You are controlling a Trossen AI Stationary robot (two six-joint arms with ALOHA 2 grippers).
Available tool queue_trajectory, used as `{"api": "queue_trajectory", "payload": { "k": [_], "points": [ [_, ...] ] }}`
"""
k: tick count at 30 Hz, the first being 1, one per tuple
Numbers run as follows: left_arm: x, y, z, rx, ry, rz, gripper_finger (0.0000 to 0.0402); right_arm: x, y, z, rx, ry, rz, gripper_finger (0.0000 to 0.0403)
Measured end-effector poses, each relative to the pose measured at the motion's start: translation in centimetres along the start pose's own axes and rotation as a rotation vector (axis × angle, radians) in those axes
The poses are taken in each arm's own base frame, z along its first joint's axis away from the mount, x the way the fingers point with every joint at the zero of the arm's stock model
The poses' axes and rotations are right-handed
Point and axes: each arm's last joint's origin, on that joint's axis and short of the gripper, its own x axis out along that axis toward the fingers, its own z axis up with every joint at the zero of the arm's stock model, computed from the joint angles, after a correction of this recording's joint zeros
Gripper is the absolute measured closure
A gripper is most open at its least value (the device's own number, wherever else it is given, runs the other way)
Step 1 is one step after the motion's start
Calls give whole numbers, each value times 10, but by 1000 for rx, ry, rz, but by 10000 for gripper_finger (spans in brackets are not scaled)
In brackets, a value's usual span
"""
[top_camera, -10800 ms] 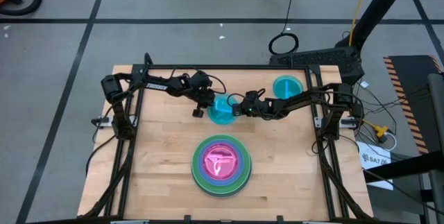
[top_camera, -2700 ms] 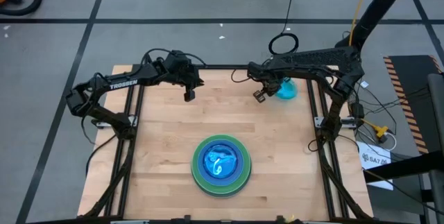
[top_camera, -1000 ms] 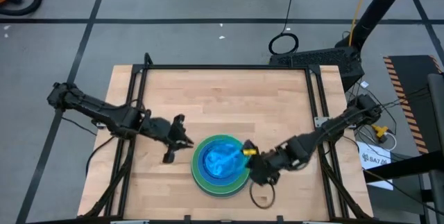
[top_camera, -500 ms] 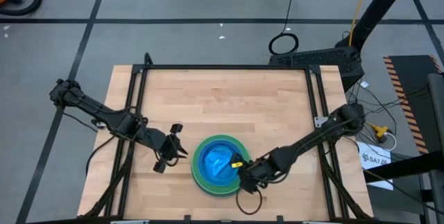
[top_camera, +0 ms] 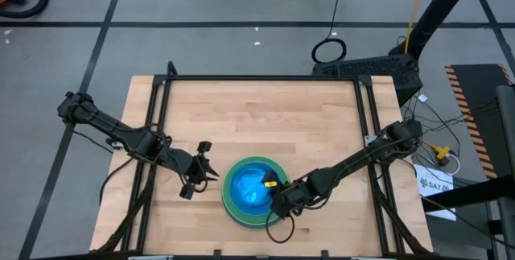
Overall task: Stack plastic plates
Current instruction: Stack the small blue plate on top of the bottom small blue plate, then return to Home Position
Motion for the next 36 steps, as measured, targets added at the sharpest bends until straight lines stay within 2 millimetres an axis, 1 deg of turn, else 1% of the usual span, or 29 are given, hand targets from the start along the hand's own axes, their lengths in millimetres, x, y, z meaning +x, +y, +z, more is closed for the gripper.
{"api": "queue_trajectory", "payload": {
  "k": [6,12,15,17,20,22,25,29,33,36],
  "points": [
    [0,1,0,21,-2,42,337,1,-2,-1,47,3,-2,311],
    [0,2,0,51,-2,53,337,-3,-3,-1,24,2,-7,273],
    [0,3,0,86,-2,61,337,-14,-9,-2,50,4,-56,270],
    [0,7,1,116,-3,74,337,-22,-15,-3,91,16,-116,275],
    [-4,16,2,170,-14,109,337,-34,-34,-13,177,36,-194,287],
    [-7,26,2,205,-15,140,337,-41,-50,-26,225,12,-170,298],
    [-20,43,1,221,-27,154,337,-45,-75,-54,292,-76,-107,318],
    [-42,67,-3,201,-74,166,337,-51,-95,-97,344,-144,-108,347],
    [-64,84,-11,177,-116,139,337,-58,-100,-132,364,-239,-131,371],
    [-76,94,-16,135,-149,121,337,-63,-94,-158,389,-302,-155,385]
  ]
}}
